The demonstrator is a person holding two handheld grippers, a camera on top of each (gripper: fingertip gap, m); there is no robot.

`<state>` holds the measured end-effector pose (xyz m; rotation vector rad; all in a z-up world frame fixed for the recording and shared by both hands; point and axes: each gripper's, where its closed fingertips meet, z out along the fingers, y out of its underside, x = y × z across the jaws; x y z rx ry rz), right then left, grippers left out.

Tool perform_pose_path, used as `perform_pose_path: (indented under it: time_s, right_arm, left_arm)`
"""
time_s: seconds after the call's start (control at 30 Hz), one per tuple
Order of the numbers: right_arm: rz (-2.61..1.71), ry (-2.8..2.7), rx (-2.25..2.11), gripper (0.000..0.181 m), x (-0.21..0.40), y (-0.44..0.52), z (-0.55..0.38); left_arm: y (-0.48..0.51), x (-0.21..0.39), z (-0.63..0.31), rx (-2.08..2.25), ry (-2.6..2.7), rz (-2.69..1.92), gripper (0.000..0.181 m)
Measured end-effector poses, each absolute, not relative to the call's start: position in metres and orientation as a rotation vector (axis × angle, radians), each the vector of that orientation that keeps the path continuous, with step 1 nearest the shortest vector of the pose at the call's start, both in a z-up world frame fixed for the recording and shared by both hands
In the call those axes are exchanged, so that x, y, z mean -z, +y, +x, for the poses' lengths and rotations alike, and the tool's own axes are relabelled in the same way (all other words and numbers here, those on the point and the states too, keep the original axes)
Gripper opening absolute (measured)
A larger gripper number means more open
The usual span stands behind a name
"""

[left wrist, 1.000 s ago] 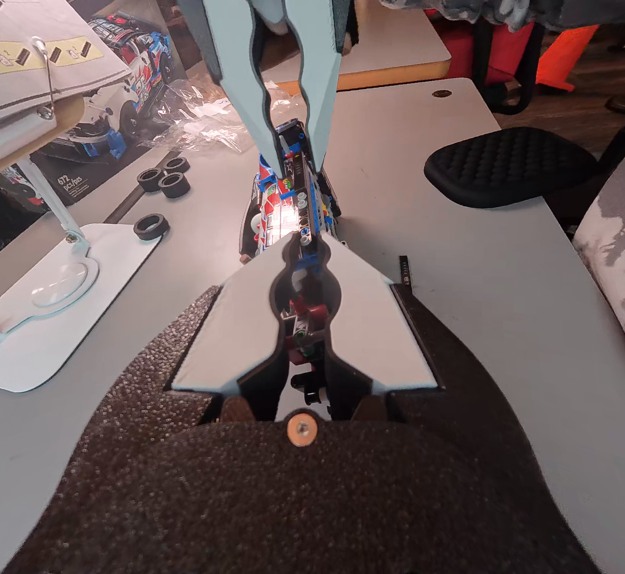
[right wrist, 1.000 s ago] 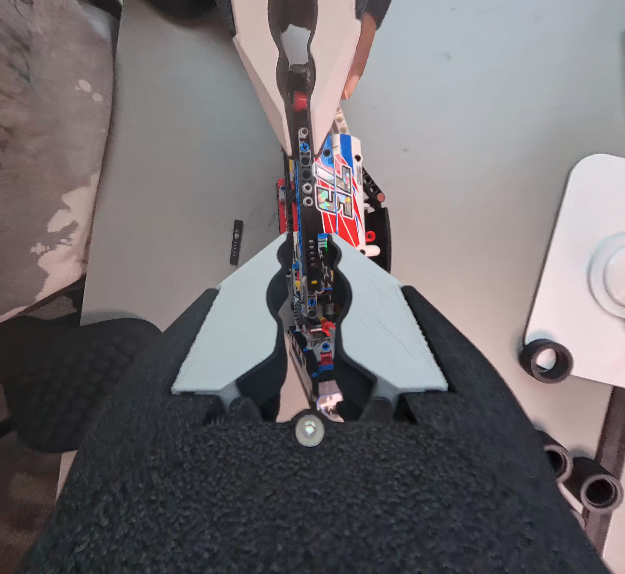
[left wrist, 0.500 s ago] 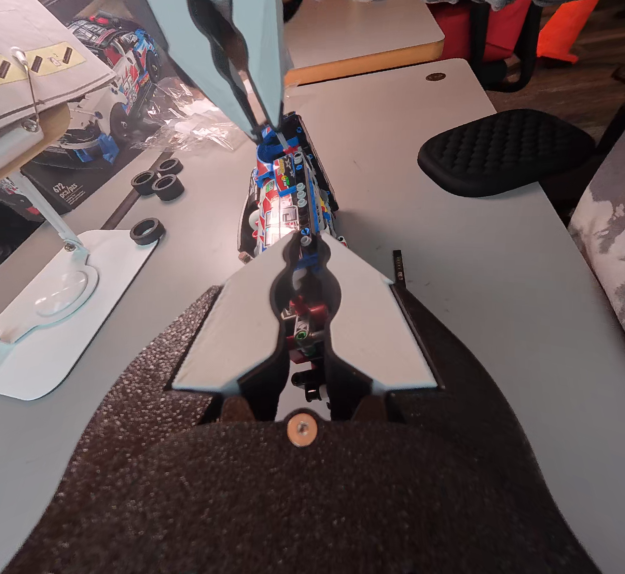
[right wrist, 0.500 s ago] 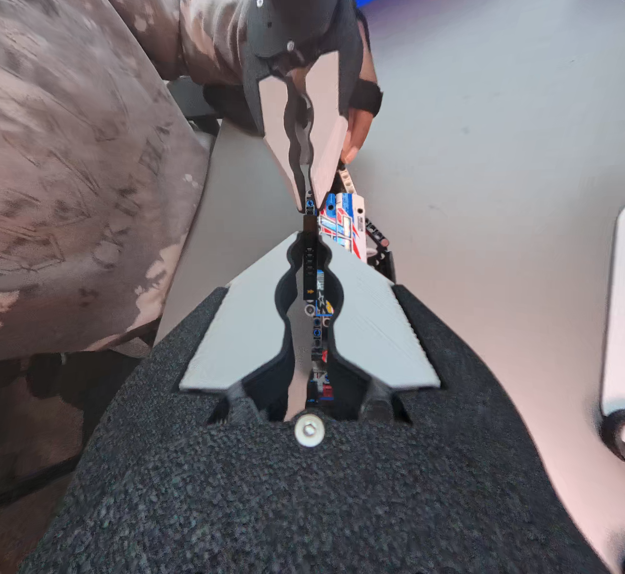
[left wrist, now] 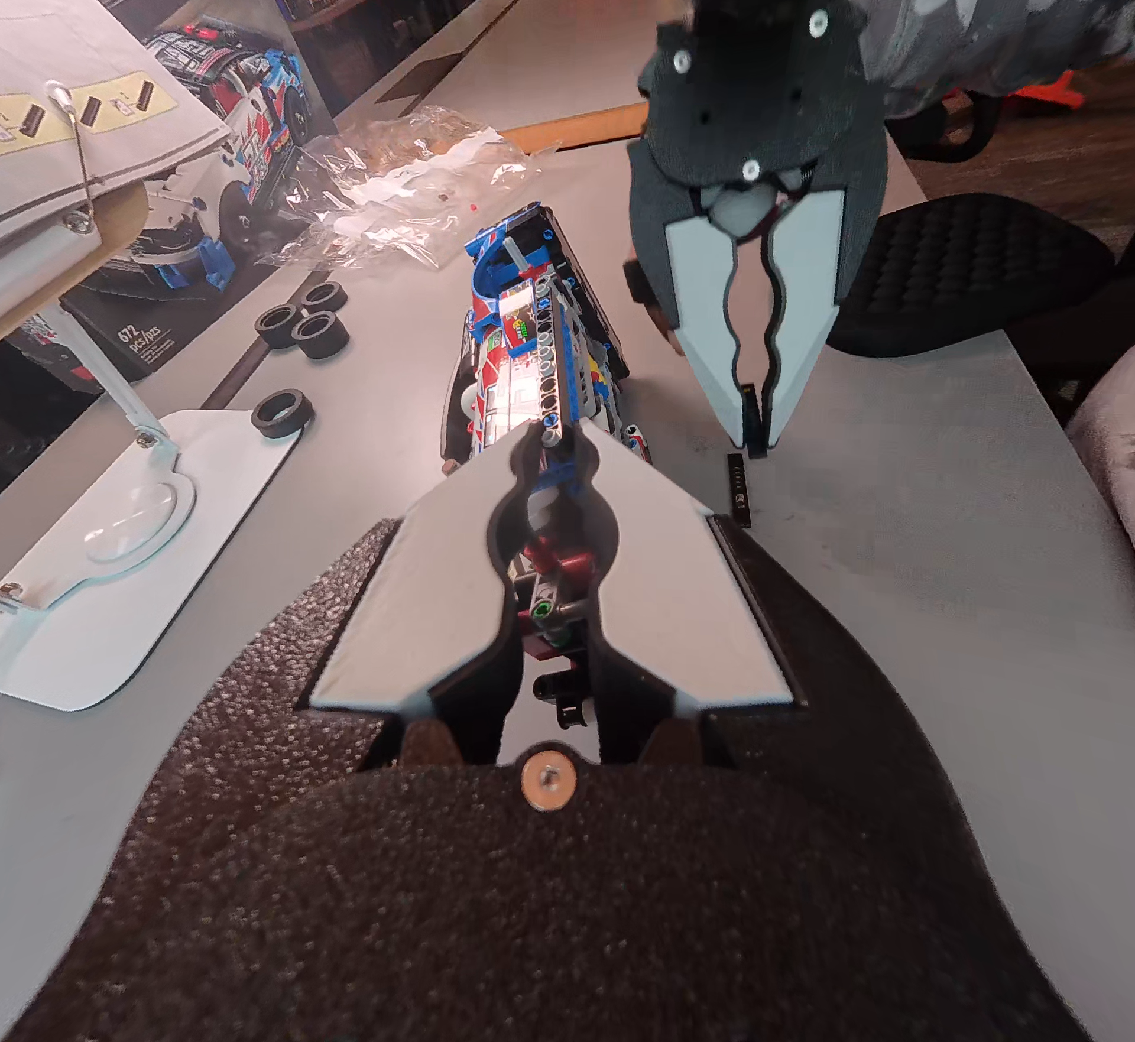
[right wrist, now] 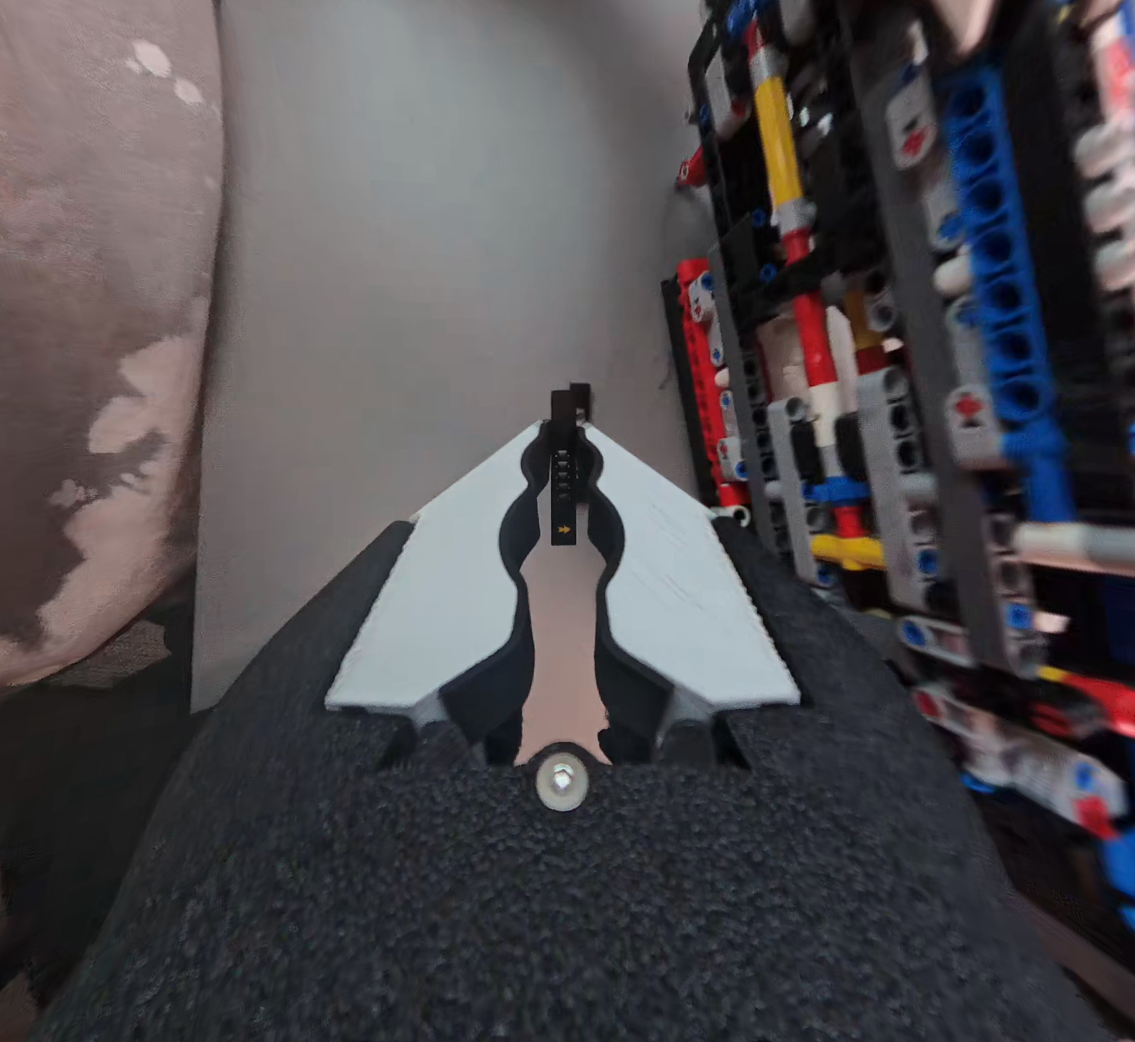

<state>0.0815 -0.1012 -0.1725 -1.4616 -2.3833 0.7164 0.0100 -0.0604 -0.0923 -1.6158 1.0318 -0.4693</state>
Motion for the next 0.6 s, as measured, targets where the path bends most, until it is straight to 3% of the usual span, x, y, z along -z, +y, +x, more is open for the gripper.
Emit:
perform_pose_path:
  time_s: [0.2,0.43,0.6]
  right_arm:
    - [-1.470,-2.306,-0.759,0.018,0.188,-0.100,0.083]
    - [-1.305,-2.070,-0.778,0.027,0.078,-0.058,0.069]
    - [-1.238,-2.160,-0.529,0.035,0.075,-0.026,0.057]
  left_arm:
    - [-0.059,0.093,0.009,0.474,1.023,-1.617,0.011]
    - [-0.060,0.093,0.010,0.471,1.026,-1.612,0.011]
    - [-0.061,0.092,0.013,0.468,1.039,-1.603,0.011]
